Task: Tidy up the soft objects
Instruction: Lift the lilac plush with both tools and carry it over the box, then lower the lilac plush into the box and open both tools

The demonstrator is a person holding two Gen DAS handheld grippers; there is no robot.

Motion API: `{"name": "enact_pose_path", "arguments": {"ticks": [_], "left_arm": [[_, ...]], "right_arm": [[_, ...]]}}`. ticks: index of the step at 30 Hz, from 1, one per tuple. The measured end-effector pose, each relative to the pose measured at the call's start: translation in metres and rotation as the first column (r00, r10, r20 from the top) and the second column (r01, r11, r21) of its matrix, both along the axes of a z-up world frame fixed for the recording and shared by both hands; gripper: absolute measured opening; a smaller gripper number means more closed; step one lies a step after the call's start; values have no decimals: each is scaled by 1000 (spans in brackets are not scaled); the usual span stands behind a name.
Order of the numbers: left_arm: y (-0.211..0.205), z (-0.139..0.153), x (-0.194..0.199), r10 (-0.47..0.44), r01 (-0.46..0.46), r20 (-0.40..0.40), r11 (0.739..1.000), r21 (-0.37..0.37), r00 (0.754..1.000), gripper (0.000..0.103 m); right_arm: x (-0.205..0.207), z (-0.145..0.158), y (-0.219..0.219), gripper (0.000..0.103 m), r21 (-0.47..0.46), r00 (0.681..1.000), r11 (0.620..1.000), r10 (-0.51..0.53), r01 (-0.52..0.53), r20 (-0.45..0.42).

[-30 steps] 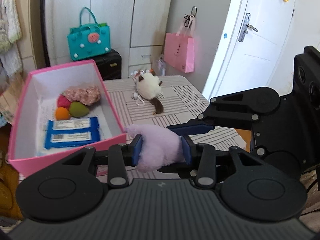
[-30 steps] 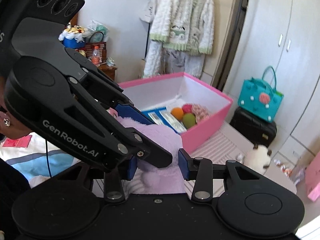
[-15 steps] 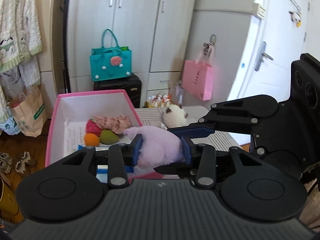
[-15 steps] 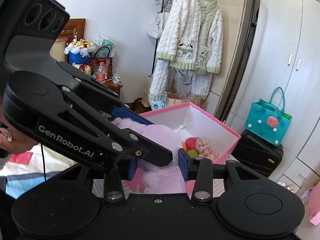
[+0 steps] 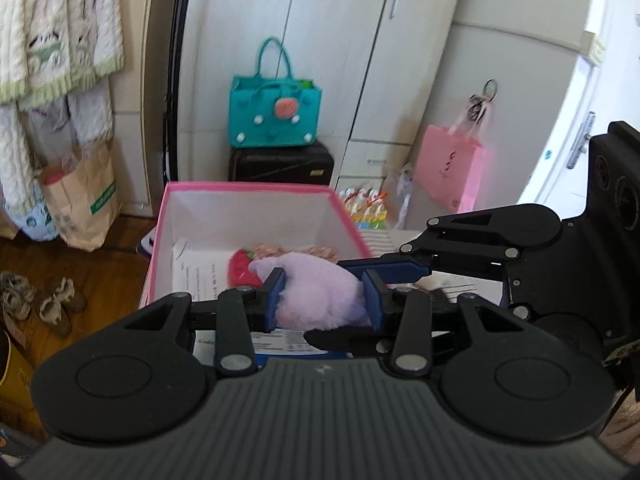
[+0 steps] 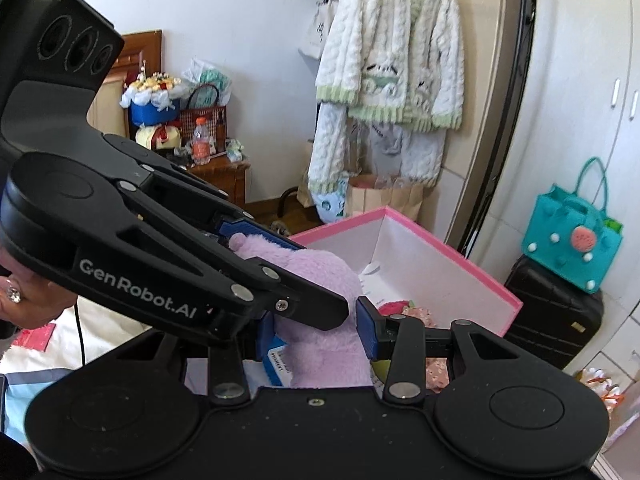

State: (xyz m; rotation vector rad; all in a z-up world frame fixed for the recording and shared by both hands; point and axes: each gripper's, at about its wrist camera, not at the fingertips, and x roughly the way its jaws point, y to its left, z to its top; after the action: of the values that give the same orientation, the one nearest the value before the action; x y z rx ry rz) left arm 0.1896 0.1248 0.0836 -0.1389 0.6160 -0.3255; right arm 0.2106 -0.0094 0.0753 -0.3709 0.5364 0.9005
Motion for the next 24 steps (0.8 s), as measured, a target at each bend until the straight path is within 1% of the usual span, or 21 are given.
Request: {"name": "enact_pose_path", "arguments": {"ticks": [4,7,11,13,16,18,19,20,23,24], "left_arm": [[11,-18,20,2,-1,-43,1000,7,999,39],[15,-26,29,-17,19,-66,1000,23,998,39],[20,-36,40,-16,18,-97,1000,16,995,40],[21,-41,45,-14,16,-122,1000,14,992,39],[17,-47,50,-13,19,-146,999,41,989,39],[15,-50,51,-22,29,-159,998,47,987,39],[14,-51,52,-27,35,-165,998,48,986,40],[14,-52,51,-27,36,-168,998,51,986,40],[11,-56,49,0,16,-159,995,100,987,40],[11,-58,49,1,15,-166,995,97,986,40]], "right_arm": [[14,-18,11,46,-21,1000,1000,9,-9,-5],[16,-27,16,46,-53,999,998,29,-28,17],[26,-35,21,46,-82,999,996,44,-45,-11],[29,-39,23,46,-115,998,991,63,-64,-13],[32,-44,27,47,-162,998,984,66,-68,-20],[31,-45,24,49,-172,997,982,69,-73,-28],[30,-45,22,53,-171,997,983,67,-71,-29],[28,-45,21,53,-169,998,983,63,-67,-27],[26,-46,18,53,-176,998,983,56,-61,-34],[26,-46,17,53,-180,998,982,52,-58,-40]]}}
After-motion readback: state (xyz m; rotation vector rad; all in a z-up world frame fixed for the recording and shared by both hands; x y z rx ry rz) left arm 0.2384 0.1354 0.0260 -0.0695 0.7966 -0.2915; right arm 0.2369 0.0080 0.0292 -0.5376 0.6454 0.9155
